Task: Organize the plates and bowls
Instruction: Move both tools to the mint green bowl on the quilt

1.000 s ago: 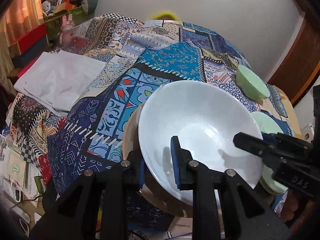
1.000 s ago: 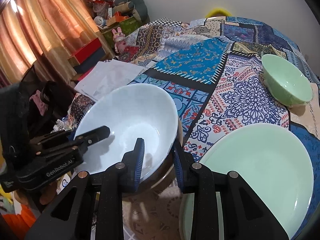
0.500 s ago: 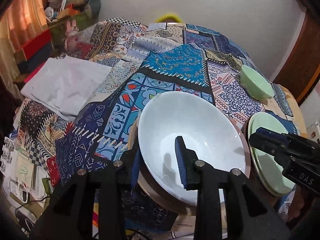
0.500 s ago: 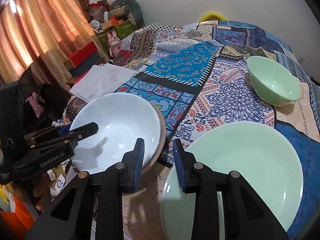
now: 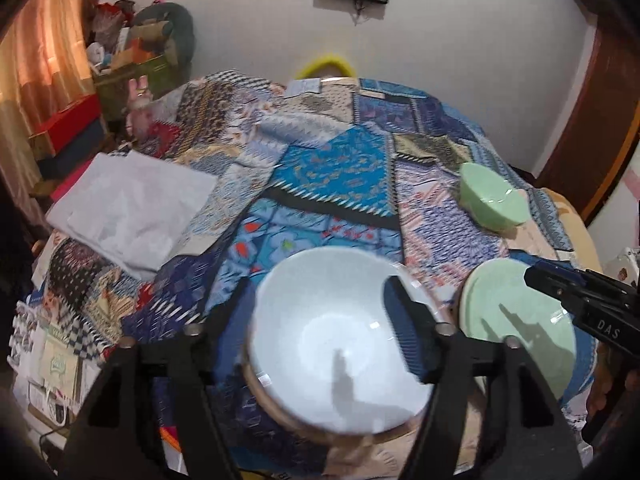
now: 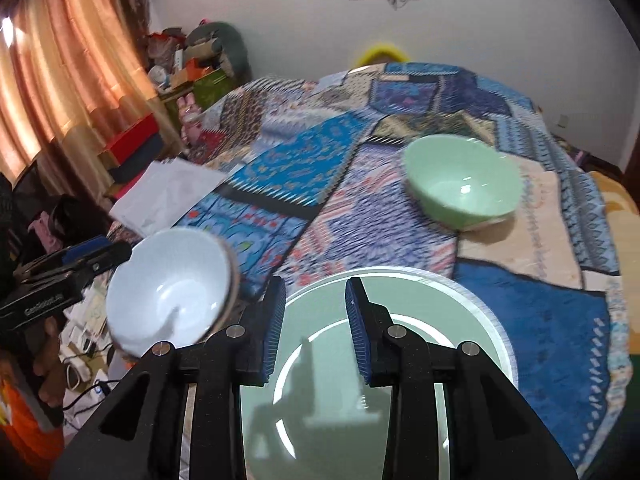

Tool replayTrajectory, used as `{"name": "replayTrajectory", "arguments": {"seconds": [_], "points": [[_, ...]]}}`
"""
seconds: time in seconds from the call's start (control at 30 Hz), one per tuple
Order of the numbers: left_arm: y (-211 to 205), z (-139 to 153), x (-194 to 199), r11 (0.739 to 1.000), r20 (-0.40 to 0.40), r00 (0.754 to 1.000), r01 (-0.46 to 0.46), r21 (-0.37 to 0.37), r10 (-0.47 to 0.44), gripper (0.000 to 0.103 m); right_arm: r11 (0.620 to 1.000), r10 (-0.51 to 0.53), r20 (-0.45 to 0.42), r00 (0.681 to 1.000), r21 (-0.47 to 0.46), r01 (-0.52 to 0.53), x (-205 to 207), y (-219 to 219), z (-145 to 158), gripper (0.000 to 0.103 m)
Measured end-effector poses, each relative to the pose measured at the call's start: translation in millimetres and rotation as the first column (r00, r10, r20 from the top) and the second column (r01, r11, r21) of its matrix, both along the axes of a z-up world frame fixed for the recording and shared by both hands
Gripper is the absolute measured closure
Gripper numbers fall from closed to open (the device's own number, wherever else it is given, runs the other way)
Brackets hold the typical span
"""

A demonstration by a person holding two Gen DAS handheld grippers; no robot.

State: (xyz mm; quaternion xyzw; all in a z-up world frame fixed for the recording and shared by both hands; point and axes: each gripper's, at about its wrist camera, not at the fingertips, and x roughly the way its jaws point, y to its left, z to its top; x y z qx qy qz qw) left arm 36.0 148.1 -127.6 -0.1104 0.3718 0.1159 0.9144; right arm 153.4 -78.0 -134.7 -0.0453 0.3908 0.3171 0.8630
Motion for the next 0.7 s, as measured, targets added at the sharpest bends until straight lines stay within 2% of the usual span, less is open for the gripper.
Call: {"name": "replayTrajectory", "arguments": {"seconds": [0.13, 0.2, 0.4, 0.63, 0.7], "points": [[-18.8, 11.3, 21.8, 0.999, 0.006, 0.999, 0.045, 0.010, -0.045, 0.021, 0.999, -0.047, 0.037, 0.998, -0.012, 0.047, 10.5, -19.2, 12.3, 0.072], [-31.3, 18.1, 35.3, 0.997, 0.011, 0.997, 0.080, 0.021, -0.080, 0.015, 0.997, -0.077, 0.068, 0.995, -0.023, 0.079, 16.7, -29.1, 19.7, 0.067], [-67.4, 30.5, 75.4, 0.984, -0.008, 0.986, 0.169, 0.061, -0.168, 0.013, 0.988, -0.154, 0.127, 0.980, -0.010, 0.157, 34.3, -58.9, 37.4, 0.049], [-103.3, 39.0, 123.9, 0.971, -0.011, 0.977, 0.211, 0.109, -0.211, 0.010, 0.977, -0.210, 0.157, 0.965, -0.011, 0.215, 59.9, -85.3, 45.8, 0.049], [-111.4, 38.8, 141.6, 0.968, -0.024, 0.972, 0.233, 0.093, -0.232, 0.010, 0.973, -0.224, 0.165, 0.961, -0.012, 0.229, 67.6, -92.9, 47.8, 0.048]]}}
